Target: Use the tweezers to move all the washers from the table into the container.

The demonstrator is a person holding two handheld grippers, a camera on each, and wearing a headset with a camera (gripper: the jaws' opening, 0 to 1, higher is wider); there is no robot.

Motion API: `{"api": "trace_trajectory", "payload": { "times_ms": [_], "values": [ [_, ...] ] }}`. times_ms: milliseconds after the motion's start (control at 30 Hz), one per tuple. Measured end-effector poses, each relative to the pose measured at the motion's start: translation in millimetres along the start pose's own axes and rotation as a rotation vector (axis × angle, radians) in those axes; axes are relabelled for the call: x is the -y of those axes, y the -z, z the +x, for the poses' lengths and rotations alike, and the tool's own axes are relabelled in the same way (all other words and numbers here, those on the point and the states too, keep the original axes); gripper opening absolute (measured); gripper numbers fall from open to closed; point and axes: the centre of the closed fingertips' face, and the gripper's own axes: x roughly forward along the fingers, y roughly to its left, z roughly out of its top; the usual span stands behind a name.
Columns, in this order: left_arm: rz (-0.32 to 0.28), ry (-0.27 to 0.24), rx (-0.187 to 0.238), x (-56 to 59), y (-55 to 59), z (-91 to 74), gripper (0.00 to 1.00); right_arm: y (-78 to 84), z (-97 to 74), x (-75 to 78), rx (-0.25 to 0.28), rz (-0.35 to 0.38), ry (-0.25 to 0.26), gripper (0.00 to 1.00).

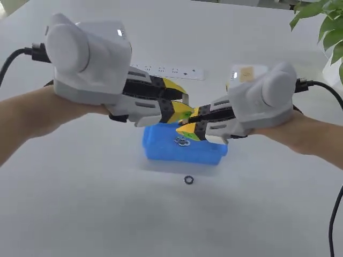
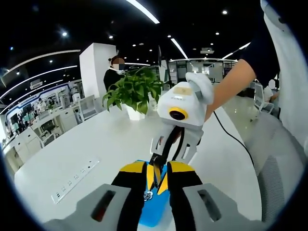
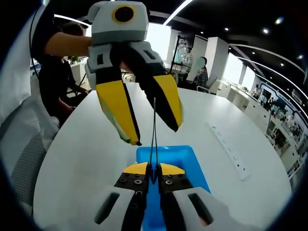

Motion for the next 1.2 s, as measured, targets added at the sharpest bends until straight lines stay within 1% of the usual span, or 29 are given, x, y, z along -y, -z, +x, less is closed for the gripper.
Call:
{"api": "trace_trajectory", "payload": {
  "times_ms": [67,100,133,167,267,300,400,433,467,500,533,567,600,667,800,833,933,967,1000,1033,1100,1167,1200],
  "values": [
    [0.001,-0.001,-0.002,-1.5,0.3,0.1,0.2,-1.8,0.1,-1.1,0.004,-0.004,-0.004,0.08],
    [-0.003,0.007,-0.004,-1.4,0.4,-0.2,0.18,-3.0,0.3,-1.9,0.008,-0.003,-0.006,0.08],
    [-0.004,0.012,-0.004,-0.9,0.3,-0.4,0.15,-3.7,0.4,-2.3,0.01,-0.004,-0.007,0.08],
    [-0.003,0.016,-0.006,1.6,-1.0,0.4,0.13,-4.3,0.6,-2.8,0.011,-0.007,-0.009,0.08],
    [0.0,0.028,-0.011,3.3,-1.8,0.1,0.08,-4.6,0.9,-3.7,0.012,-0.005,-0.012,0.08],
    [-0.002,0.036,-0.012,4.9,-2.1,0.3,0.08,-4.9,0.9,-3.7,0.014,-0.002,-0.012,0.08],
    [-0.004,0.035,-0.007,6.0,-4.1,1.0,0.08,-5.6,0.8,-3.8,0.017,0.0,-0.012,0.08],
    [-0.004,0.054,0.006,9.4,-5.5,1.5,0.07,-6.0,0.7,-4.3,0.018,-0.002,-0.015,0.08],
    [0.005,0.047,0.013,9.5,-6.3,2.3,0.07,-6.4,0.6,-4.4,0.018,-0.005,-0.014,0.08],
    [0.015,0.051,0.013,10.7,-6.8,2.8,0.07,-6.5,0.4,-4.4,0.014,-0.009,-0.013,0.08],
    [0.026,0.067,0.012,13.6,-7.7,3.9,0.06,-6.5,0.3,-5.0,0.012,-0.014,-0.016,0.08],
    [0.038,0.055,0.01,11.7,-8.0,4.3,0.06,-6.2,0.1,-4.8,0.009,-0.021,-0.012,0.08],
    [0.041,0.075,0.013,14.4,-8.6,4.7,0.05,-6.1,-0.3,-4.0,0.009,-0.024,-0.009,0.08],
    [0.034,0.079,0.015,15.0,-9.6,5.3,0.05,-5.9,-1.0,-5.0,0.009,-0.029,-0.01,0.09],
    [0.029,0.074,0.019,12.8,-10.2,3.5,0.05,-5.9,-3.9,-6.2,0.008,-0.048,0.007,0.11],
    [0.039,0.074,0.02,12.8,-10.6,3.0,0.05,-5.8,-4.3,-6.3,0.007,-0.052,0.008,0.11],
    [0.046,0.073,0.02,13.6,-11.6,3.8,0.05,-4.8,-6.9,-5.3,-0.004,-0.066,0.02,0.13],
    [0.047,0.07,0.02,12.3,-11.7,3.6,0.05,-4.3,-7.6,-4.8,-0.006,-0.059,0.024,0.15],
    [0.046,0.068,0.02,11.7,-12.1,3.6,0.05,-4.5,-8.8,-2.8,-0.003,-0.055,0.039,0.18],
    [0.053,0.066,0.022,10.9,-13.4,4.0,0.05,-4.0,-9.8,-1.8,-0.005,-0.058,0.049,0.2],
    [0.058,0.065,0.024,11.2,-16.2,4.4,0.05,-1.7,-11.9,-0.4,-0.016,-0.062,0.07,0.2],
    [0.067,0.062,0.025,11.0,-19.5,2.9,0.05,0.8,-13.2,-5.1,-0.027,-0.057,0.066,0.2],
    [0.07,0.062,0.028,11.1,-21.4,2.2,0.05,0.8,-14.3,-6.5,-0.026,-0.067,0.075,0.21]
  ]
}}
